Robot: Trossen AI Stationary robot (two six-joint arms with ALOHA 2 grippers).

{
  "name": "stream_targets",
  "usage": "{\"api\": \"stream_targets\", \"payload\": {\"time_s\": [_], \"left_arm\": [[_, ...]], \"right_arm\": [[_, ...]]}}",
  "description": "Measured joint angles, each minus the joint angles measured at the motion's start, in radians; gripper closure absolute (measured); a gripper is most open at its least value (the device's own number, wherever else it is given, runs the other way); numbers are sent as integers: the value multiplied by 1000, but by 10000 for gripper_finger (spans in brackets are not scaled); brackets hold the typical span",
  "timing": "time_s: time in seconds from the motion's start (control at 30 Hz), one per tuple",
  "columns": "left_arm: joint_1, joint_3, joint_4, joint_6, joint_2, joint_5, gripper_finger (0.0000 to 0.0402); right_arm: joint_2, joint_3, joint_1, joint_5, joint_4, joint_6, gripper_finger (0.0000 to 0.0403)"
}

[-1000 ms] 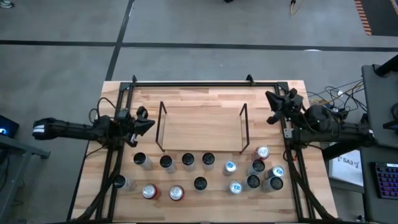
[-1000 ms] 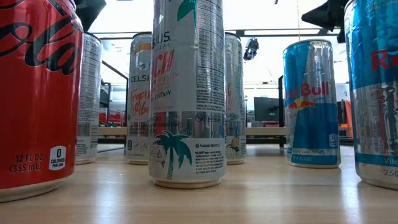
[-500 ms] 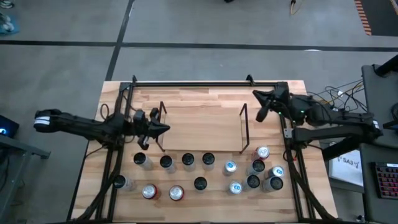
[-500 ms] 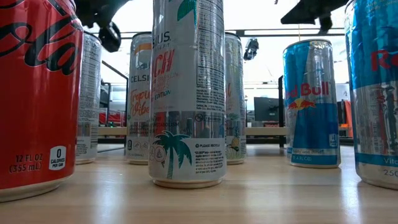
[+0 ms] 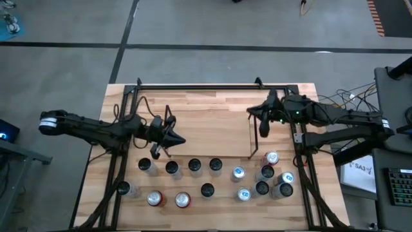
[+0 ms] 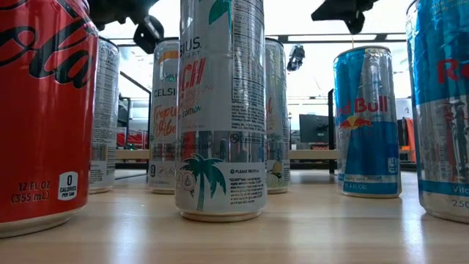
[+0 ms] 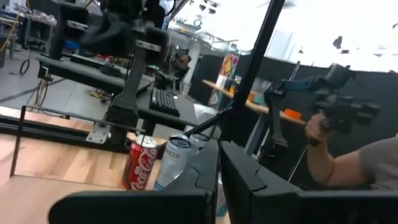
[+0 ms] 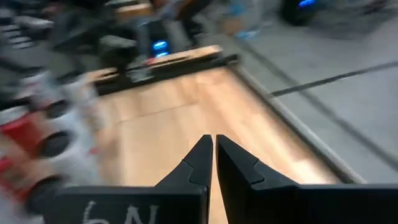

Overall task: Place canned beverage on shelf
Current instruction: Put the top left blue soda can on the shelf

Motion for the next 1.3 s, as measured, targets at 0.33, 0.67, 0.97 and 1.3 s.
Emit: {"api": "stream_targets", "payload": {"time_s": [0.33, 0.67, 0.97, 1.3], "left_arm": [[0, 183, -305, 6, 72, 0, 402], [0, 401, -645, 182, 127, 69, 402], [-6, 562, -976, 324, 125, -34, 402], [-53, 435, -908, 336, -24, -132, 402]], "right_arm": [[67, 94, 71, -194, -64, 26, 390], [225, 221, 164, -193, -117, 60, 390], [434, 419, 176, -190, -296, 137, 390], [626, 620, 236, -192, -673, 262, 390]]}}
